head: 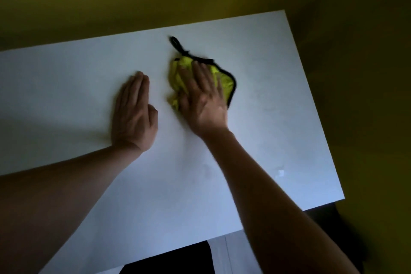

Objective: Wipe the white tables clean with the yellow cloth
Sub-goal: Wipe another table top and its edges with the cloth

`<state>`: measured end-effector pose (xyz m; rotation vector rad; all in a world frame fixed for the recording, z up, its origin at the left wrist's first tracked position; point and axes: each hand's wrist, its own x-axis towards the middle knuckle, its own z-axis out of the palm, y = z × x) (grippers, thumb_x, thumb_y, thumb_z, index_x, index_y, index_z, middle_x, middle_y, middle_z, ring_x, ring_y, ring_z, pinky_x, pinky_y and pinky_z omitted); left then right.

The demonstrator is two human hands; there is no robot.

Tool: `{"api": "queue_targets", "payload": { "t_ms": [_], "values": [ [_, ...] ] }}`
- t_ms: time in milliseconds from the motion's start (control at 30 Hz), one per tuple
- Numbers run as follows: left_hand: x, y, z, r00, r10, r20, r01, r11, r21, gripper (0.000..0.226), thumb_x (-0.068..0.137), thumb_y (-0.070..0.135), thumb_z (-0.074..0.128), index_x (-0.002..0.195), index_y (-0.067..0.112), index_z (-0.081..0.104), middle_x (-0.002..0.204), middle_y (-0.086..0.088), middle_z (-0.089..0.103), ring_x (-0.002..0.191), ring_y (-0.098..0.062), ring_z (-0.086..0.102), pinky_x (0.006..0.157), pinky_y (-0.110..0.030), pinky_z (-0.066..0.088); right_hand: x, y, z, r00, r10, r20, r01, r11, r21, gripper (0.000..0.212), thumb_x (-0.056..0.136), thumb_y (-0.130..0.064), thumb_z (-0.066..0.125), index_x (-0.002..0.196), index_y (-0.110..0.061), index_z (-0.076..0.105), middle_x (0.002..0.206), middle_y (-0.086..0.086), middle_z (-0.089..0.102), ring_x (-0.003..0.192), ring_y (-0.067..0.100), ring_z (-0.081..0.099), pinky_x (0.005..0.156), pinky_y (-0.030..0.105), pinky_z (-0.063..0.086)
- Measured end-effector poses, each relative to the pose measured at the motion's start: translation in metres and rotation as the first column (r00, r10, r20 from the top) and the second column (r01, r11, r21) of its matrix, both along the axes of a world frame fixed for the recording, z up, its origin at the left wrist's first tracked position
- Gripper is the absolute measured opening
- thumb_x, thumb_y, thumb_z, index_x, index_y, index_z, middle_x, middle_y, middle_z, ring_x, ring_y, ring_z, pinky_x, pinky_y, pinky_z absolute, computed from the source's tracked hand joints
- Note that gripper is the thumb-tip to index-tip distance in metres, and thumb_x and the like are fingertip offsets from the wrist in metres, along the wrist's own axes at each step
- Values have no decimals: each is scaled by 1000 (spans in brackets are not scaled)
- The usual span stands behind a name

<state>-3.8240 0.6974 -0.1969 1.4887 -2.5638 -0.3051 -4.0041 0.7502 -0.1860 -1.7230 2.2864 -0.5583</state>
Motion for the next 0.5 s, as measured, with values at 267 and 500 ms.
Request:
{"api": "queue_targets", "payload": {
  "t_ms": [267, 500],
  "values": [
    [-1, 1, -3, 1000, 19, 6, -20, 1000, 15, 68, 96, 20, 31, 161, 3, 27, 170, -14, 23, 157, -30, 23, 130, -41, 13, -152, 35, -4, 910, -407, -76, 411, 911, 42, 56, 99, -30, 42, 154, -17, 37, 161, 14, 29, 152, 32, 20, 123, 46, 17],
    [0, 2, -1, 1000, 10, 0, -10, 1000, 2, 70, 95, 25, 24, 161, 3, 26, 170, -15, 23, 158, -31, 22, 130, -40, 11, -79, 30, 3, 904, -420, -86, 425, 903, 67, 59, 98, -34, 42, 154, -18, 37, 161, 13, 29, 151, 30, 22, 121, 41, 19]
  ]
}}
